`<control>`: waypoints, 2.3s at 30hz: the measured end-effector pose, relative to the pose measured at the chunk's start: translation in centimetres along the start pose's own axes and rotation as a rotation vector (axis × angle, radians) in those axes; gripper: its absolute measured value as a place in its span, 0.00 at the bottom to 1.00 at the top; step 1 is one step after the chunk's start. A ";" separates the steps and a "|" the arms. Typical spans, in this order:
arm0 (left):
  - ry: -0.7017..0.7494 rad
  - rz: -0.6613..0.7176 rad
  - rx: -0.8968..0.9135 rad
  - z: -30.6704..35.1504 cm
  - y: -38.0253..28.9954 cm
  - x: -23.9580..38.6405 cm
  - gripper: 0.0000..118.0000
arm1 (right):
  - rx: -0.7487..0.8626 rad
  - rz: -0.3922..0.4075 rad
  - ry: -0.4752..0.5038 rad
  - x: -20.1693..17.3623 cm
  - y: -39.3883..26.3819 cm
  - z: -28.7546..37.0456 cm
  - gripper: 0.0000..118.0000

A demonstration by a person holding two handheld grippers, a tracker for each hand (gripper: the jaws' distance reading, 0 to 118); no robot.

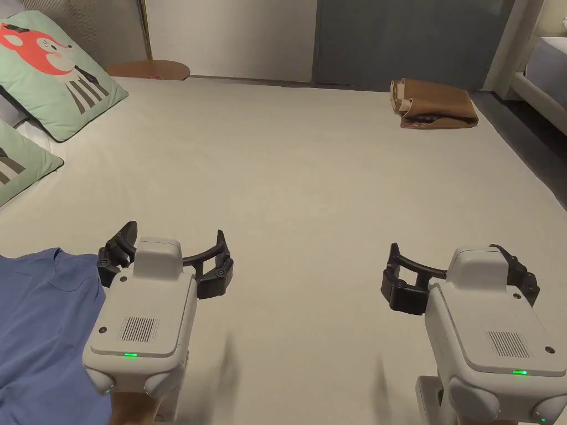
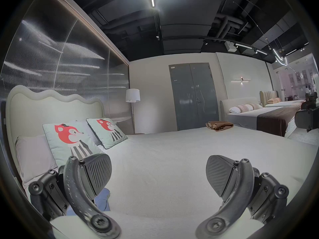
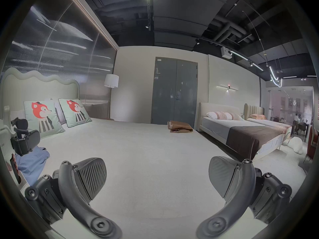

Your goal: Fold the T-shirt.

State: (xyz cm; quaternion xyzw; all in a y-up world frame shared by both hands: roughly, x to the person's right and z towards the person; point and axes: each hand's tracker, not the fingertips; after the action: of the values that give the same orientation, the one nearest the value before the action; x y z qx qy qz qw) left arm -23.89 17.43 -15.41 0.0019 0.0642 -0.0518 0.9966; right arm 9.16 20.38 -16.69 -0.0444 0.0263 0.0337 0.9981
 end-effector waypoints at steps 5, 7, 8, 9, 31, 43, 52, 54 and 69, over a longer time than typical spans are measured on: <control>0.000 -0.003 -0.001 0.0 0.0 0.0 0.92 | 0.002 0.002 0.000 0.0 0.0 0.0 1.00; -0.001 -0.001 0.000 0.0 0.0 0.0 0.92 | 0.003 0.003 -0.002 -0.2 0.3 0.3 1.00; -0.003 0.000 0.001 0.0 0.0 0.0 0.92 | 0.003 0.003 -0.003 -0.2 0.3 0.4 1.00; -0.003 0.000 0.003 0.0 0.0 0.0 0.92 | 0.003 0.003 -0.002 -0.2 0.4 0.4 1.00; 0.001 0.003 0.008 0.0 0.3 -0.2 0.92 | 0.008 0.003 -0.004 0.0 -0.4 -0.1 1.00; -0.001 0.001 0.013 0.0 0.4 -0.4 0.92 | 0.013 0.008 0.001 -0.2 0.4 0.3 1.00; 0.001 0.005 0.011 0.2 0.3 -0.5 0.92 | 0.014 0.011 0.007 -0.4 0.8 0.6 1.00; 0.001 0.008 0.010 0.2 0.3 -0.6 0.92 | 0.015 0.013 0.007 -0.4 0.8 0.6 1.00; 0.004 0.018 0.008 0.1 0.4 -0.8 0.92 | 0.019 0.013 0.002 -0.3 1.2 0.9 1.00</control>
State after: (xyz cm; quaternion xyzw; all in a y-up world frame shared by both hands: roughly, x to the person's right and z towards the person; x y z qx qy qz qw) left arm -24.58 17.89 -15.18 0.0067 0.0661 -0.0432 0.9969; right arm 8.86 21.63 -15.92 -0.0349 0.0281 0.0398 0.9982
